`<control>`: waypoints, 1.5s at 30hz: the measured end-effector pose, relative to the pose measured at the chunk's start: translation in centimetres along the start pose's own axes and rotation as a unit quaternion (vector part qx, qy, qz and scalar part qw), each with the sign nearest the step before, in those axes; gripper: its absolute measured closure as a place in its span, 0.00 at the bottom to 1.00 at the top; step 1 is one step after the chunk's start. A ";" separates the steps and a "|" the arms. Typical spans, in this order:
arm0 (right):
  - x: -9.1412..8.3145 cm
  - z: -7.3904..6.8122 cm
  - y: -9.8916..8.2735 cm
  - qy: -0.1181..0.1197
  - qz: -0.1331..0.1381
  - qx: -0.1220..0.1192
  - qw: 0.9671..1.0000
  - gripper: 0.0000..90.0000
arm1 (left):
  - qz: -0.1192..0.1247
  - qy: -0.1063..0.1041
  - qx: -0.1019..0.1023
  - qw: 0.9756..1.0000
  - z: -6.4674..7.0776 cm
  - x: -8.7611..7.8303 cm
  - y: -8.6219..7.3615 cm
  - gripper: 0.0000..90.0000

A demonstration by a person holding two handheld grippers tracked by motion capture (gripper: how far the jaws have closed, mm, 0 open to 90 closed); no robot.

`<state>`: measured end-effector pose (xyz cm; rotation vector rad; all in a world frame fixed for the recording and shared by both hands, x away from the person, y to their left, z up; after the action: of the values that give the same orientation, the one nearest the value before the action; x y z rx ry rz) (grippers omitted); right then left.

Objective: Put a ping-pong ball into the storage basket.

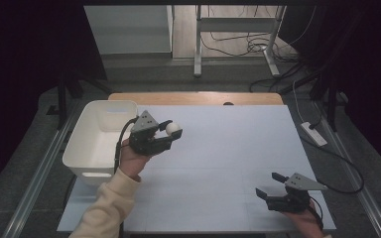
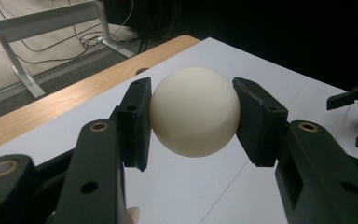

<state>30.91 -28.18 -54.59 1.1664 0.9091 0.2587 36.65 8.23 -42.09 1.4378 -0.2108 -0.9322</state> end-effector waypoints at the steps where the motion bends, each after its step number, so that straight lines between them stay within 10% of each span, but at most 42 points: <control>1: 0.0 0.0 0.0 0.000 0.000 0.000 1.000 0.15 | 0.001 0.001 0.000 1.000 -0.1 -0.1 0.1 0.56; 45: -0.2 0.0 0.5 0.009 0.017 0.028 0.999 0.15 | 0.030 0.055 -0.011 0.998 -3.4 -5.4 1.7 0.56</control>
<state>30.93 -28.07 -54.08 1.2331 0.9189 0.2734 36.03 14.03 -39.07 1.4512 -0.1603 -0.8014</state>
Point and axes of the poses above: each handheld gripper's, and its own axes: x roughly forward along the jaws, y roughly out of its top, z roughly to its right, the point moved 7 cm from there along x, roughly forward along the jaws, and after that the axes turned 8 degrees about -x, right-handed, at the moved point
